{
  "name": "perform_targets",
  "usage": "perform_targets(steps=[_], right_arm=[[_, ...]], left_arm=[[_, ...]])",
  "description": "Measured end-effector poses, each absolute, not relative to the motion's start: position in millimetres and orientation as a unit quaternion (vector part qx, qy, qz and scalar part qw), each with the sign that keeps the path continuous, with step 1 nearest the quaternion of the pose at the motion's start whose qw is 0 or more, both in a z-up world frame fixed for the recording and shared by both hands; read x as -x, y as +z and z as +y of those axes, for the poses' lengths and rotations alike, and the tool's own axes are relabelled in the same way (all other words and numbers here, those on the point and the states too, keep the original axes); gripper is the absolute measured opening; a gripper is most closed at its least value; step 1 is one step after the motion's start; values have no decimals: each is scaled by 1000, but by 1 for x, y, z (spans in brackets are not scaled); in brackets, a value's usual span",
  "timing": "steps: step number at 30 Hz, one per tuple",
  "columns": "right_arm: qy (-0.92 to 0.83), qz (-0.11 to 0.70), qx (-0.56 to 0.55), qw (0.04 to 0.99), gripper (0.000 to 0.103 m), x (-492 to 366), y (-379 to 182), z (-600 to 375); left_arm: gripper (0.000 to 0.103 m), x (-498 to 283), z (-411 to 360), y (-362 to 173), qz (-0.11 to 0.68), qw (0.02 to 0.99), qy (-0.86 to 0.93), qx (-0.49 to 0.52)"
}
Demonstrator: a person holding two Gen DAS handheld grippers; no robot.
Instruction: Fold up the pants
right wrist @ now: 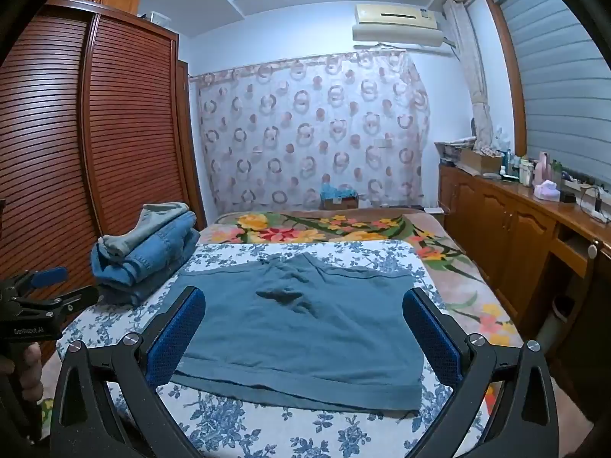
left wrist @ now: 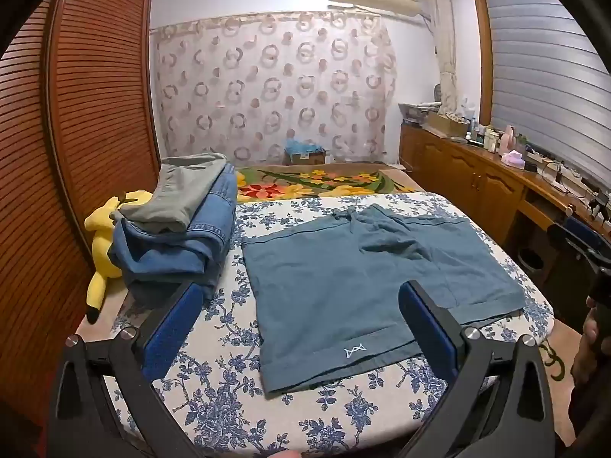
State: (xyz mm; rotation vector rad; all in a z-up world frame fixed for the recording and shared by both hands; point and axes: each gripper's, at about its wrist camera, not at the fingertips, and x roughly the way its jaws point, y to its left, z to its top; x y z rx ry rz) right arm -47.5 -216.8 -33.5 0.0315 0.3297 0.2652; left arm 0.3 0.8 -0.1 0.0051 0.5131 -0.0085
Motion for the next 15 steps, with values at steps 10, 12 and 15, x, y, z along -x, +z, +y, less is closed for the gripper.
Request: perform_targets(steps=[10, 12, 15], right_arm=[[133, 159, -10, 978, 103, 50, -32, -211], [133, 159, -10, 978, 103, 50, -32, -208], [135, 158, -14, 978, 103, 50, -34, -213]], left_arm=[[103, -2, 1, 4, 250, 968, -3, -5], [103, 0, 2, 8, 249, 968, -3, -5], [103, 5, 3, 12, 248, 969, -3, -5]])
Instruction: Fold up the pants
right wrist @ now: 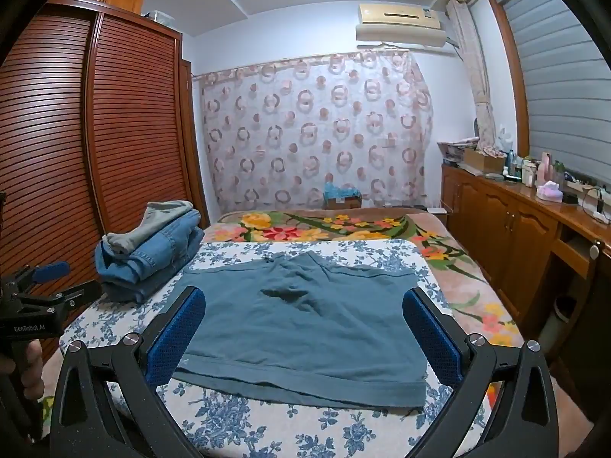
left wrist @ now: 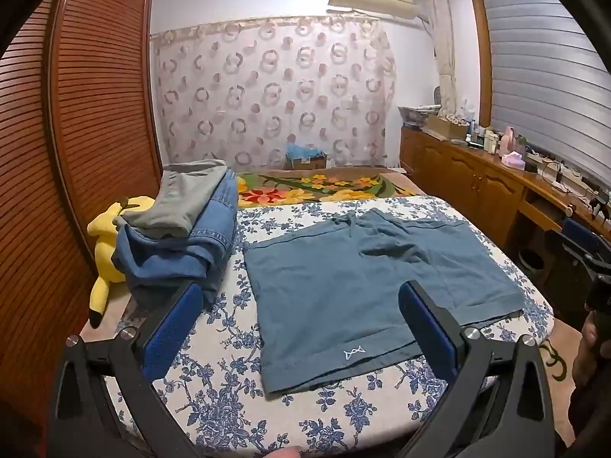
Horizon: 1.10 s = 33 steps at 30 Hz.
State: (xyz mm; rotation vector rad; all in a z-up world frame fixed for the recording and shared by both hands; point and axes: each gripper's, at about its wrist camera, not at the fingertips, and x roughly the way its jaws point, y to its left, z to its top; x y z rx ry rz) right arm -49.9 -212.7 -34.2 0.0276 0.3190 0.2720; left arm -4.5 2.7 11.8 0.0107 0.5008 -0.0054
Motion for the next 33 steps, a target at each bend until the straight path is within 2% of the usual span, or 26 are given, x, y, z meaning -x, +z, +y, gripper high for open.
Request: perform_targets(steps=[33], right_arm=[[136, 159, -16, 978, 103, 50, -34, -217]], left_arm=[[103, 7, 1, 12, 242, 970, -2, -9]])
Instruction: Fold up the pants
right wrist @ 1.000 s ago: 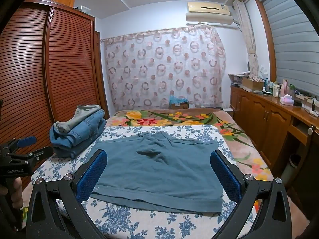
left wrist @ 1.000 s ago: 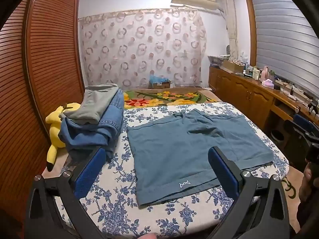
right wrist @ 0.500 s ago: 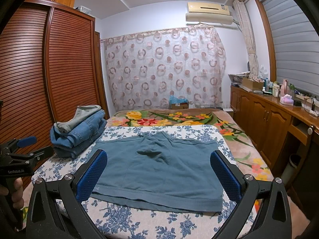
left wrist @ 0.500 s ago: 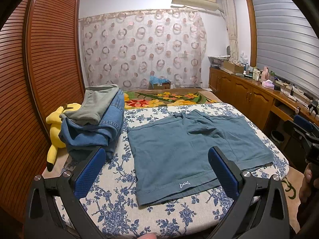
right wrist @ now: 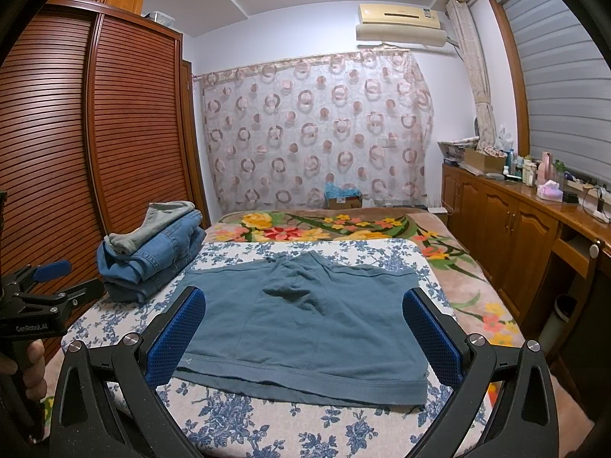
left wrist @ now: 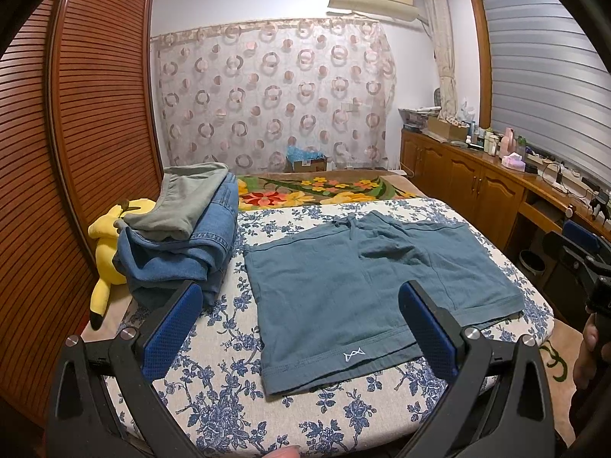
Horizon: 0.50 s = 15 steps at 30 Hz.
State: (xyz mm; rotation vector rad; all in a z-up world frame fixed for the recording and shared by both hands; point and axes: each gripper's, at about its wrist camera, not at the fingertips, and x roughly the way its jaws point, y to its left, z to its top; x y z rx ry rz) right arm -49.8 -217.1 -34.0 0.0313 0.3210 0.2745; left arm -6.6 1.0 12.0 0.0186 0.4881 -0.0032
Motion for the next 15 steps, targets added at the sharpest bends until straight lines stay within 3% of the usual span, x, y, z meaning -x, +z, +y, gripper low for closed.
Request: perform_targets(steps=[15], right_arm=[[138, 161, -17, 977, 103, 50, -35, -217]], left_arm=[[103, 7, 1, 11, 242, 970, -1, -10]])
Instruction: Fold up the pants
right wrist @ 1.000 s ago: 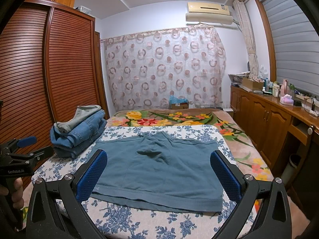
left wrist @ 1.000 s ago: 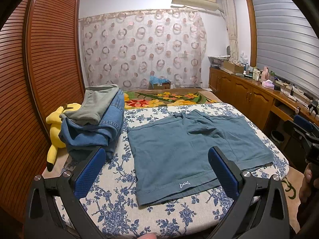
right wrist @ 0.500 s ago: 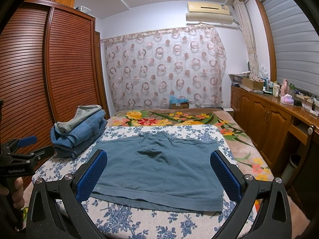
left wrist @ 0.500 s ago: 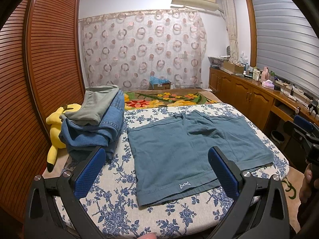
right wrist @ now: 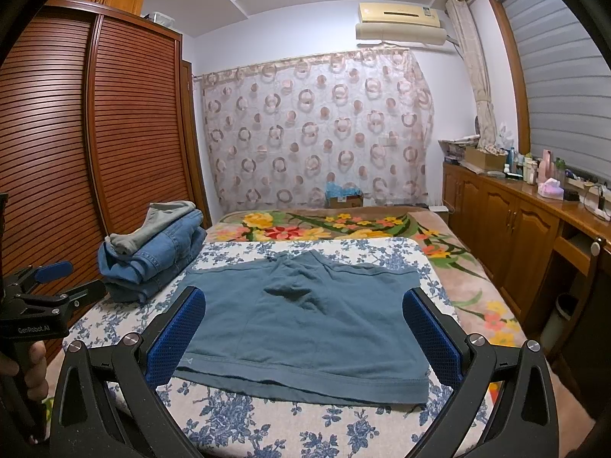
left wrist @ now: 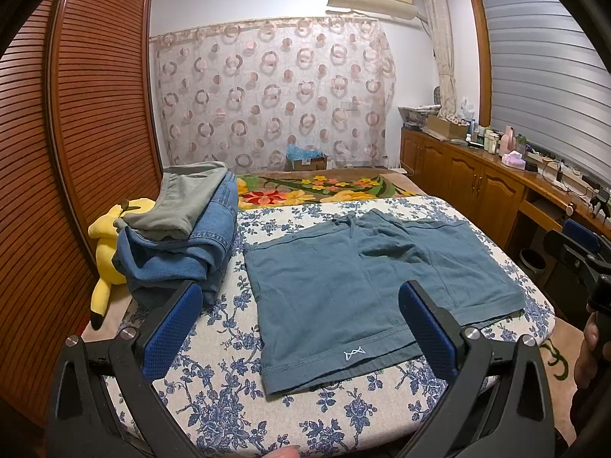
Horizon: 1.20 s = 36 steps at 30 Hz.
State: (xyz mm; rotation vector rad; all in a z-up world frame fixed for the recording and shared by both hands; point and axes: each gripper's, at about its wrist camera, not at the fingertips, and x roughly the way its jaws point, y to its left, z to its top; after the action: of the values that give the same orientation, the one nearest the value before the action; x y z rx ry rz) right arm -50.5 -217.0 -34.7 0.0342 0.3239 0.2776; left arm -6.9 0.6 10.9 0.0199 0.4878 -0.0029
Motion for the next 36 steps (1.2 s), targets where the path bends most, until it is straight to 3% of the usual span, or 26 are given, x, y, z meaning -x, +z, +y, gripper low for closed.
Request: perform_targets(steps=[25, 36], right_arm=[[139, 164, -18, 977, 103, 50, -36, -216], [147, 196, -9, 969, 103, 37, -50, -216]], left_arm=[[103, 11, -9, 13, 243, 970, -2, -12], [103, -6, -14, -16, 296, 954, -28, -22]])
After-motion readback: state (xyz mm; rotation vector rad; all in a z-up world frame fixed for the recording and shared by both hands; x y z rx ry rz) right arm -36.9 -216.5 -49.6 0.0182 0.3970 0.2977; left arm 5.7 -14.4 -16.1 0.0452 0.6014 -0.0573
